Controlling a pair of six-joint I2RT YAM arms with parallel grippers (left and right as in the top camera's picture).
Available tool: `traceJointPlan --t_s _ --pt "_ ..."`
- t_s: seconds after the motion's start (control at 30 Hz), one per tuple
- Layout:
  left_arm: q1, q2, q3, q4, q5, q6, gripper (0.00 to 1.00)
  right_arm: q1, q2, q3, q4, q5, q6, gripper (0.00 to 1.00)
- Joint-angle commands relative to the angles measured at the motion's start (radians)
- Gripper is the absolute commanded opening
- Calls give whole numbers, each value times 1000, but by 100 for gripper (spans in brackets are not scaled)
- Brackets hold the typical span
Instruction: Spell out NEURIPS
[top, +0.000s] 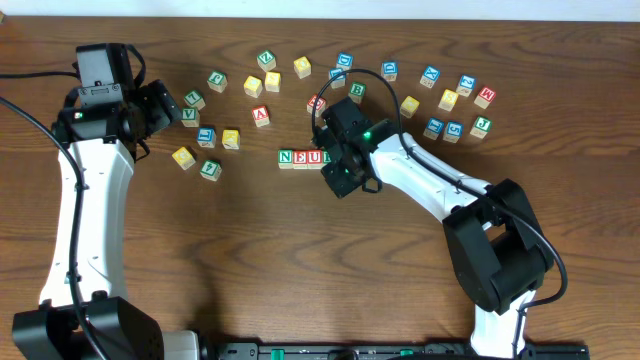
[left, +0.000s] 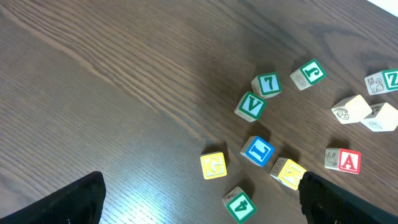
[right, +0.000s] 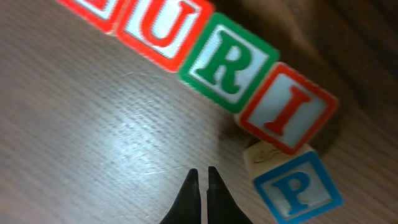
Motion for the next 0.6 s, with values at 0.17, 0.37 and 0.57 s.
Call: traceJointPlan --t_s 0.17,0.37,0.57 --pt "3 8 13 0 -6 2 98 -9 18 11 6 122 64 1" --pt "3 8 13 0 -6 2 98 -11 18 11 3 193 122 1" --pt "3 8 13 0 -6 2 98 -11 18 11 3 235 151 1"
